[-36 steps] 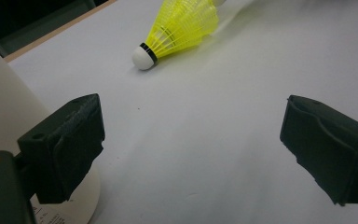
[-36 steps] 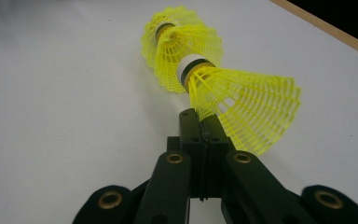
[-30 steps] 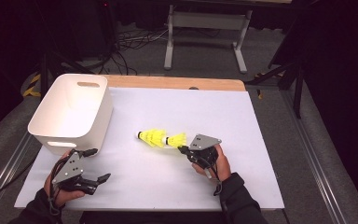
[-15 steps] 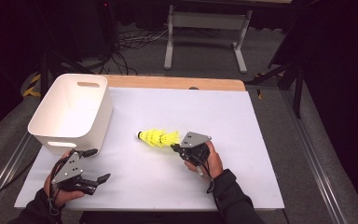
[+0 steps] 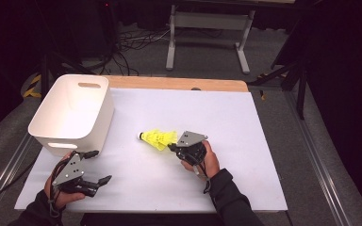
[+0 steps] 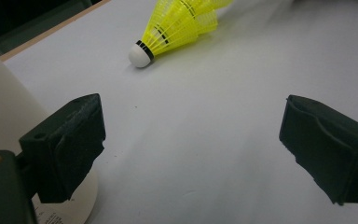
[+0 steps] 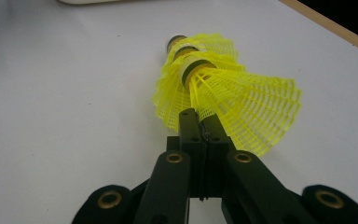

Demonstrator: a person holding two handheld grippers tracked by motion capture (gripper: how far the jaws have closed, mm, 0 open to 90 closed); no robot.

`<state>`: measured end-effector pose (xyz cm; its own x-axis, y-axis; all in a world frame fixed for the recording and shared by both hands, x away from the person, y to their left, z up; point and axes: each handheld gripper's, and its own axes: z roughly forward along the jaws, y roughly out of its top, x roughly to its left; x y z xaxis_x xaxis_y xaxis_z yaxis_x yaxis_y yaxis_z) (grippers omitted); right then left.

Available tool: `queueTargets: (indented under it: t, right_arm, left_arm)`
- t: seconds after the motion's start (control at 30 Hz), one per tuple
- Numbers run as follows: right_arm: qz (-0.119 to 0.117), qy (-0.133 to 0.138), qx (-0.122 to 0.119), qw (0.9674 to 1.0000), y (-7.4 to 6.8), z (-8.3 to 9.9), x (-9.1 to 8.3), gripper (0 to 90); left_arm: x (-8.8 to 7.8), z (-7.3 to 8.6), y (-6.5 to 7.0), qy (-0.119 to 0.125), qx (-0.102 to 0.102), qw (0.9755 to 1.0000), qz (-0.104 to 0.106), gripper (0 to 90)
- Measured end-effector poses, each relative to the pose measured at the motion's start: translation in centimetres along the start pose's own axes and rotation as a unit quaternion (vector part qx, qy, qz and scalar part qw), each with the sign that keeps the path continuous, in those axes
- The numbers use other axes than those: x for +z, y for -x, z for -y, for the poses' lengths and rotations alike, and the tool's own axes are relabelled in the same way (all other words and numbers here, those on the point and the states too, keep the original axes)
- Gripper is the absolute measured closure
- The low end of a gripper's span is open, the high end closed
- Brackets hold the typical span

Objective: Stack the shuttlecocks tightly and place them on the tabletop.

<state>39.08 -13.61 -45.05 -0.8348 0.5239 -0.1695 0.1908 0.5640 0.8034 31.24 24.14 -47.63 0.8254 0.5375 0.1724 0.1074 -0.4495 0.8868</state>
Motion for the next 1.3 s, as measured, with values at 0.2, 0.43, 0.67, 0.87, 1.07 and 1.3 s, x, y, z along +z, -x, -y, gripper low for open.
queueTargets:
  t: [0.2,0.43,0.67,0.87,1.07,1.3]
  right_arm:
    - [-0.002,-0.020,0.001,0.9998,-0.2,0.1,0.9,90.0]
    - [0.005,-0.017,0.017,0.9997,-0.1,0.0,1.4,89.8]
    - [0.002,-0.016,0.018,0.9997,-0.2,-0.3,1.9,88.3]
    - [0.009,-0.024,0.027,0.9993,0.1,-0.1,2.3,81.0]
    - [0.003,-0.027,0.034,0.9990,0.1,0.0,2.4,71.7]
    - [0.000,-0.026,0.036,0.9990,0.1,0.0,2.1,57.5]
  left_arm:
    - [0.0,0.0,0.0,0.000,-0.001,1.0000,0.000,7.6]
    - [0.0,0.0,0.0,0.001,0.002,1.0000,0.001,7.6]
    - [0.0,0.0,0.0,0.002,0.001,1.0000,0.002,7.6]
    - [0.1,0.1,0.0,0.000,0.000,1.0000,0.003,7.6]
    - [0.1,0.1,0.0,-0.002,-0.004,1.0000,0.003,7.6]
    - [0.0,0.1,0.0,0.000,-0.002,1.0000,0.001,7.6]
